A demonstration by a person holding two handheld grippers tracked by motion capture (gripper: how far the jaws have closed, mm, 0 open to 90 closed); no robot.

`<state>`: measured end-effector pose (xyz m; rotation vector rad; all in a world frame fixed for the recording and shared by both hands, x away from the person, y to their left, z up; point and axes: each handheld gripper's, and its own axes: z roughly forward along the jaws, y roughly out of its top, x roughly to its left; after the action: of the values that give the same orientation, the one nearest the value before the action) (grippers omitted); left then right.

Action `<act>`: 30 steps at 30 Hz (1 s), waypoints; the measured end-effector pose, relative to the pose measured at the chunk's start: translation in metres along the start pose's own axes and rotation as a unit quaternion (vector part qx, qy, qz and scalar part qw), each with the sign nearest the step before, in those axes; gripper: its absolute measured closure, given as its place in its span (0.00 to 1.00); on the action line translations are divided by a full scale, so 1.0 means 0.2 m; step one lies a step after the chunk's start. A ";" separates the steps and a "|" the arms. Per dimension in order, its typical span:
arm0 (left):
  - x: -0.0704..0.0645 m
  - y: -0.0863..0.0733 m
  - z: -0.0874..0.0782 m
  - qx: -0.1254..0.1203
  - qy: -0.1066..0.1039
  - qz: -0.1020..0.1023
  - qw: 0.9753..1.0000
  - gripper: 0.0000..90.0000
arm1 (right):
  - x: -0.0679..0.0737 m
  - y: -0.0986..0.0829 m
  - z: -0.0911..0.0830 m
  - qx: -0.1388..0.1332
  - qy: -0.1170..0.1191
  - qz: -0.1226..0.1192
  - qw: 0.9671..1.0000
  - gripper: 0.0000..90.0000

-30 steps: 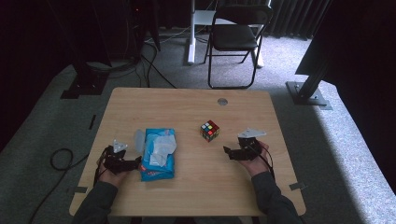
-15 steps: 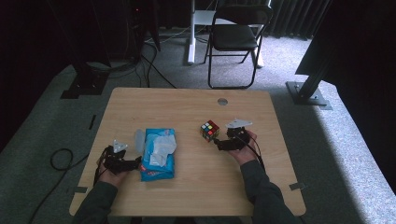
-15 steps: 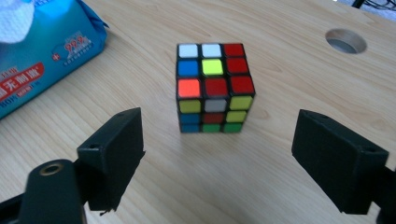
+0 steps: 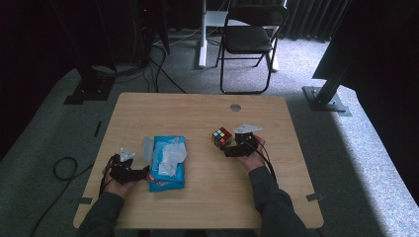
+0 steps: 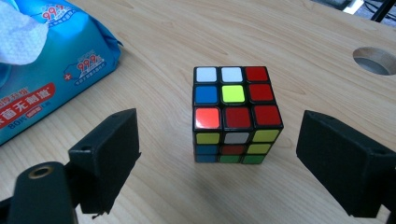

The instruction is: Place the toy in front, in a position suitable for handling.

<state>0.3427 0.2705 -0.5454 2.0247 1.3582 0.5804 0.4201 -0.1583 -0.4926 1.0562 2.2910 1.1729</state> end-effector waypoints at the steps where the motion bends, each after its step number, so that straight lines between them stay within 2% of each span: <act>1: 0.00 0.00 0.00 0.000 0.000 0.000 1.000 0.13 | 0.00 0.00 0.01 -0.002 0.002 0.000 1.000 0.15; 8: 0.00 0.00 0.00 0.000 0.000 0.001 1.000 0.13 | -0.02 -0.01 0.04 -0.006 0.011 0.005 1.000 0.15; 18: 0.00 0.00 0.00 0.000 0.000 0.001 1.000 0.13 | -0.04 -0.02 0.15 0.013 0.001 0.015 1.000 0.15; 30: 0.00 0.00 0.00 -0.001 -0.001 -0.001 1.000 0.13 | -0.05 0.04 0.22 0.029 -0.014 0.006 0.999 0.17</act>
<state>0.3415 0.2704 -0.5455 2.0221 1.3578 0.5783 0.4574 -0.1388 -0.5126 1.1006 2.3135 1.0949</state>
